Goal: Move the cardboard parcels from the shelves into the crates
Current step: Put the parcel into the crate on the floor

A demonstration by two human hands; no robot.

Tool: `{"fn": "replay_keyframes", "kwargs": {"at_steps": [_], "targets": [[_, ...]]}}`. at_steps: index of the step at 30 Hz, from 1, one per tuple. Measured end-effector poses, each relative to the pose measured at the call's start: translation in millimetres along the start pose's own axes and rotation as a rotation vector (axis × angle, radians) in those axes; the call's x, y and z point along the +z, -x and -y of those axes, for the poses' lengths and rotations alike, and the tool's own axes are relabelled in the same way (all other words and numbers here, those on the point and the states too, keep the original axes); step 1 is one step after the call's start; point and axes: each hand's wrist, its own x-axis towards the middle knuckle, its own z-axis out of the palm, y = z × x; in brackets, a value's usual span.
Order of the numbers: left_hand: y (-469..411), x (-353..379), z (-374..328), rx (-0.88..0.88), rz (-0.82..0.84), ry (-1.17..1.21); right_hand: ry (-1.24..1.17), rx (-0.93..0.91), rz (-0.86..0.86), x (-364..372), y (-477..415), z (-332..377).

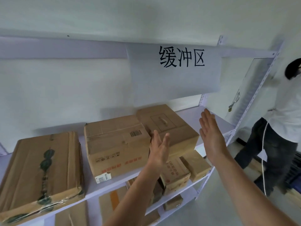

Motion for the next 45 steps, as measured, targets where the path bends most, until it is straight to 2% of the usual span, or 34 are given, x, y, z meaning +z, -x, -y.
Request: {"fn": "replay_keyframes", "kwargs": {"at_steps": [5, 8, 16, 20, 22, 25, 32, 39, 45], "targets": [[-32.2, 13.4, 0.7, -0.086, -0.114, 0.056, 0.064, 0.019, 0.087, -27.4, -71.0, -23.7], [-54.0, 19.5, -2.6, -0.170, -0.209, 0.112, 0.039, 0.133, 0.192, -37.7, -116.8, -35.4], [-108.3, 17.5, -12.5, -0.365, -0.480, 0.194, 0.157, 0.468, 0.457, -33.7, -201.3, -86.8], [-107.6, 23.4, -20.7, -0.374, -0.546, 0.251, 0.183, 0.465, 0.615, -31.1, -205.6, -89.8], [-104.6, 28.2, -26.6, -0.335, -0.555, 0.282, 0.124, 0.431, 0.619, -32.5, -206.9, -86.1], [-100.0, 34.3, -40.0, -0.185, -0.551, 0.347, -0.033, 0.350, 0.552, -36.0, -215.8, -78.9], [-99.8, 33.2, -58.5, 0.056, -0.551, 0.246, -0.254, 0.105, 0.539, -39.4, -229.0, -53.7], [-93.9, 45.2, -39.0, 0.073, -0.515, 0.276, -0.250, 0.090, 0.463, -57.7, -210.4, -68.6], [-98.5, 50.1, -37.7, 0.023, -0.537, 0.268, -0.189, 0.212, 0.435, -67.4, -209.6, -60.4]]}}
